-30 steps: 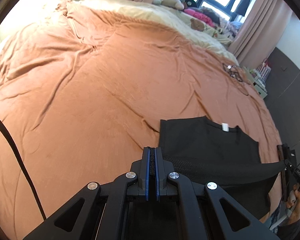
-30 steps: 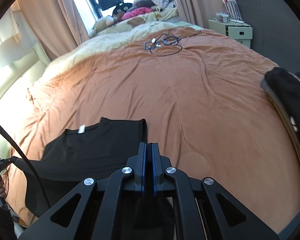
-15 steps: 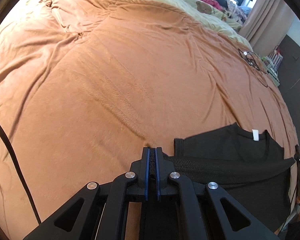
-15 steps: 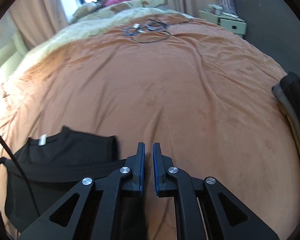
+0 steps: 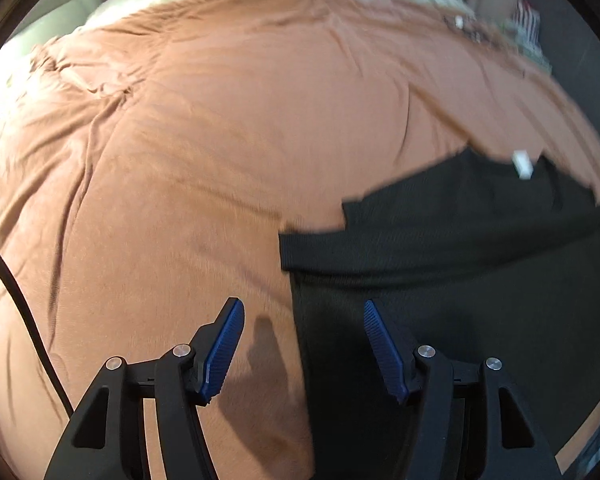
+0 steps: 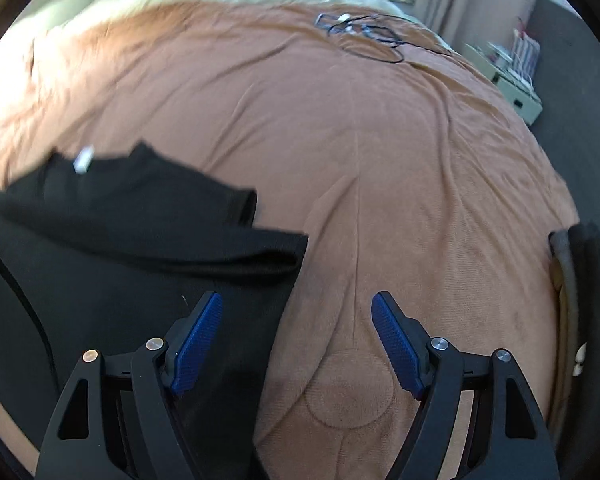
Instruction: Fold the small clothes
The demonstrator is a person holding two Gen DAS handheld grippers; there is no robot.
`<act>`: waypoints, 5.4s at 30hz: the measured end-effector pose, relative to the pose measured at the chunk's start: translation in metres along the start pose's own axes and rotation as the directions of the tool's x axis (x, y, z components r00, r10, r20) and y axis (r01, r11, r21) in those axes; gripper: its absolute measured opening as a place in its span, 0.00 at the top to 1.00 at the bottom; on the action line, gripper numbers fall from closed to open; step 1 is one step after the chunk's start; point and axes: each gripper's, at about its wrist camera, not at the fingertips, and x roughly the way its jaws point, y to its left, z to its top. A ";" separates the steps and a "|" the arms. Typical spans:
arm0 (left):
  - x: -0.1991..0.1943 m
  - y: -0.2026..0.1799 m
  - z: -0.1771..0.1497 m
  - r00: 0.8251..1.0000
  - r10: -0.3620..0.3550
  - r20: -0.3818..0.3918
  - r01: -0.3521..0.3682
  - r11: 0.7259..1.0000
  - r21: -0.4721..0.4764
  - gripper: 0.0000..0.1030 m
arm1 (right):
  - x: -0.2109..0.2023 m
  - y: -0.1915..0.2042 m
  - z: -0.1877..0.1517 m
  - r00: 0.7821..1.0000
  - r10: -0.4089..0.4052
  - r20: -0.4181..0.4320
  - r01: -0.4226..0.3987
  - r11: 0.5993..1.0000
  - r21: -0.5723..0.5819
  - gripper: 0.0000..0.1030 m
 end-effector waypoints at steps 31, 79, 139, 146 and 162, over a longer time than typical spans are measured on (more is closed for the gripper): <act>0.018 0.018 0.058 0.987 -0.043 0.153 0.050 0.998 -0.040 0.95 | 0.081 -0.015 0.026 0.988 0.109 0.106 -0.118 0.990 0.075 0.99; -0.038 0.014 -0.117 0.995 -0.069 -0.072 0.049 0.966 -0.252 0.58 | 0.009 0.006 -0.123 0.979 0.186 -0.087 -0.169 0.970 0.172 0.57; -0.088 0.033 -0.137 0.860 -0.417 0.293 0.510 0.685 -0.521 0.92 | 0.040 0.193 -0.084 0.859 0.492 -0.142 -0.480 0.870 0.109 0.98; -0.096 0.027 -0.125 0.858 -0.422 0.294 0.514 0.689 -0.511 0.92 | 0.057 0.190 -0.060 0.852 0.506 -0.133 -0.492 0.861 0.128 0.98; -0.055 0.032 -0.145 0.930 -0.331 0.158 0.347 0.654 -0.672 0.92 | 0.132 0.174 0.065 0.898 0.419 -0.131 -0.407 0.907 0.113 0.98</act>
